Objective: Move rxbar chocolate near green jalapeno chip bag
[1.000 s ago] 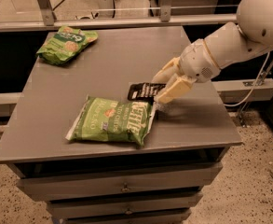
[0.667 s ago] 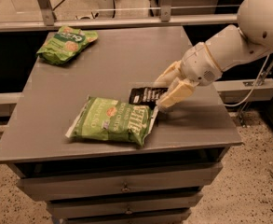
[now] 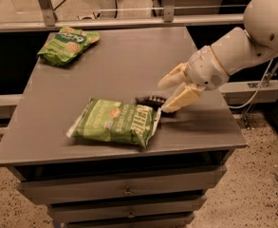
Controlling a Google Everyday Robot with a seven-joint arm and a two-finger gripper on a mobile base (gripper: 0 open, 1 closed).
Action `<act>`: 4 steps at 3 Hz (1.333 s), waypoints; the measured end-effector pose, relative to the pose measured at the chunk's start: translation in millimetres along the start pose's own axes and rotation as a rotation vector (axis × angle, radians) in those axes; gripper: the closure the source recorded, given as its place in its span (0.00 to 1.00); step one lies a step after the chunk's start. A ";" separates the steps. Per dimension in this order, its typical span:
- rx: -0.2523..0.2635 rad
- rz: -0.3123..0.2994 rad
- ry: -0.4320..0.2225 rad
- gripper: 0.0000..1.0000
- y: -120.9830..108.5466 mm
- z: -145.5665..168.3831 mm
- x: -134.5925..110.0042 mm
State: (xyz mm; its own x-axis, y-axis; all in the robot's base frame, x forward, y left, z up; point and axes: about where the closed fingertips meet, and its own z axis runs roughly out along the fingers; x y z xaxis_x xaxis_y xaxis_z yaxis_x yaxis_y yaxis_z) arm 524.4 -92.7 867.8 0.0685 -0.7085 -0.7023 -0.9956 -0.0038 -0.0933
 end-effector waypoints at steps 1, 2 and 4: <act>0.006 0.002 0.005 0.00 1.8 -1.4 1.9; 0.031 0.006 0.012 0.00 0.7 -6.7 3.4; 0.166 -0.039 0.035 0.00 -19.3 -71.9 -0.4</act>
Offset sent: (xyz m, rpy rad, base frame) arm 0.0005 -0.0177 0.0073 -0.0150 -0.0395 -0.0606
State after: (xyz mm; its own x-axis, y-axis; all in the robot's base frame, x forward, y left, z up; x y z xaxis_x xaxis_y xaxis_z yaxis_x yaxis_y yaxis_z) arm 539.0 -143.1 920.6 0.1020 -0.7342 -0.6713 -0.9680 0.0824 -0.2372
